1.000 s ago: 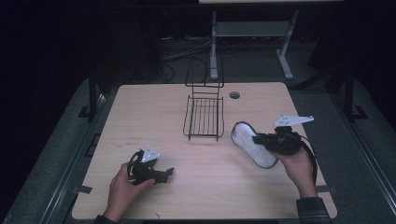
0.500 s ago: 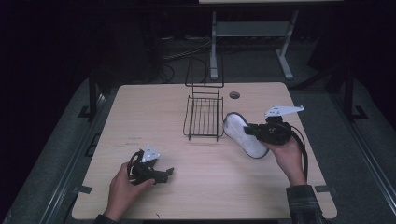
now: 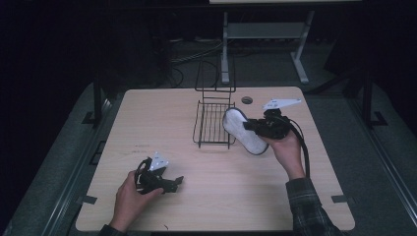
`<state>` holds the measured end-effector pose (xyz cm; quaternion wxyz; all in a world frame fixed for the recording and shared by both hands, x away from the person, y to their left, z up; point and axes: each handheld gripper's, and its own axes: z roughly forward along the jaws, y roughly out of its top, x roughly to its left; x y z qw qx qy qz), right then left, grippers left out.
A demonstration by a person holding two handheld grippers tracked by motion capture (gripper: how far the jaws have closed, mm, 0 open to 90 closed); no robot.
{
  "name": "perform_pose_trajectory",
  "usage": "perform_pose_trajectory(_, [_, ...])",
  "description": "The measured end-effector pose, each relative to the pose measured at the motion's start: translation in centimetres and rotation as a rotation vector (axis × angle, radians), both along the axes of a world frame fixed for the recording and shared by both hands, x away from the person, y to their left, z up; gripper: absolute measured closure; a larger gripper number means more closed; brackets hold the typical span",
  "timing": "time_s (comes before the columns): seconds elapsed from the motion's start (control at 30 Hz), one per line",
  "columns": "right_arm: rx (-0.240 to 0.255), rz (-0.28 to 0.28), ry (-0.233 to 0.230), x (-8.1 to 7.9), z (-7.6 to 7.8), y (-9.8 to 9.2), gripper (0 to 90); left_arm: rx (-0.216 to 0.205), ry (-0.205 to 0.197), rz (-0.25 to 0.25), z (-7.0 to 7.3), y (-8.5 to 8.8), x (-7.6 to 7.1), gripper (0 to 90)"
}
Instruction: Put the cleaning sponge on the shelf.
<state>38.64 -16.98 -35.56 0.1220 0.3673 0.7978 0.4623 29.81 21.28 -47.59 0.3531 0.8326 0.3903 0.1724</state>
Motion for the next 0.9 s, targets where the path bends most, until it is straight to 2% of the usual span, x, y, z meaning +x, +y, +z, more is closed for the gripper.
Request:
perform_pose_trajectory(0.37, [0.018, -0.013, 0.022, 2.7, -0.9, 1.9, 79.2, -0.003, 0.003, 0.001, 0.0, 0.0, 0.0, 12.4])
perform_pose_trajectory(0.53, [0.02, -0.011, 0.008, 4.0, -1.2, 2.9, 79.3, -0.003, 0.003, 0.001, 0.0, 0.0, 0.0, 12.4])
perform_pose_trajectory(0.57, [0.018, -0.012, 0.032, 4.4, -1.3, 3.3, 79.2, -0.004, 0.003, 0.001, 0.0, 0.0, 0.0, 12.4])
perform_pose_trajectory(0.77, [0.032, -0.02, 0.029, 5.7, -1.7, 4.7, 79.2, -0.003, 0.003, 0.001, 0.0, 0.0, 0.0, 12.4])
perform_pose_trajectory(0.9, [0.019, -0.009, 0.031, 6.4, -2.0, 5.4, 79.1, -0.004, 0.003, 0.001, 0.0, 0.0, 0.0, 12.4])
